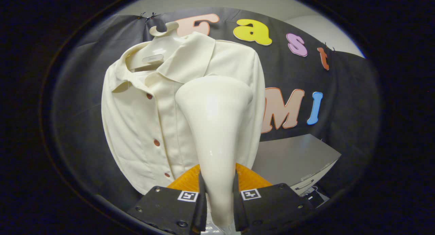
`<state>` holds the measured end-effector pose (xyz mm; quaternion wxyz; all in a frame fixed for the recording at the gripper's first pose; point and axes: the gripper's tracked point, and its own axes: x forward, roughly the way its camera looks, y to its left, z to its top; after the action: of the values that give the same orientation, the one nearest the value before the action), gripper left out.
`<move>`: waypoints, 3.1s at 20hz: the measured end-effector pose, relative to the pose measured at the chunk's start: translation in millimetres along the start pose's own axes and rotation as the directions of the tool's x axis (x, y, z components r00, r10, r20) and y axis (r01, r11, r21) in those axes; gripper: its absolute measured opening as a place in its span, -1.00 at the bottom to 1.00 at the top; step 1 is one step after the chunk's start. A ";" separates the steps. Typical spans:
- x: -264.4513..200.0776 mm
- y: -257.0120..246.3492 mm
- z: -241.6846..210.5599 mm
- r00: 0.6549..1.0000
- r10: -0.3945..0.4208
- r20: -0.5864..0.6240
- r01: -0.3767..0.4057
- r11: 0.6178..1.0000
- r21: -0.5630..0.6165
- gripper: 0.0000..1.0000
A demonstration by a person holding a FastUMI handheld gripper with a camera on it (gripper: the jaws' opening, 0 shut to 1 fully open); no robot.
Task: Iron the clothes twice with a garment steamer, once on the left side and once on the right side.
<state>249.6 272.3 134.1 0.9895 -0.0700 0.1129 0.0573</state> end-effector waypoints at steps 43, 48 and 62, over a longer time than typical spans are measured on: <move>30.8 6.4 -348.5 0.927 -0.040 -0.373 0.049 0.999 0.013 -0.34; 21.1 1.9 -393.9 0.890 -0.056 -0.452 0.053 0.998 -0.020 -0.33; -68.6 -2.2 -391.8 0.890 -0.092 -0.447 0.121 0.992 0.036 -0.34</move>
<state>99.1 204.1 -227.7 0.9409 -0.0562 0.3336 -0.0183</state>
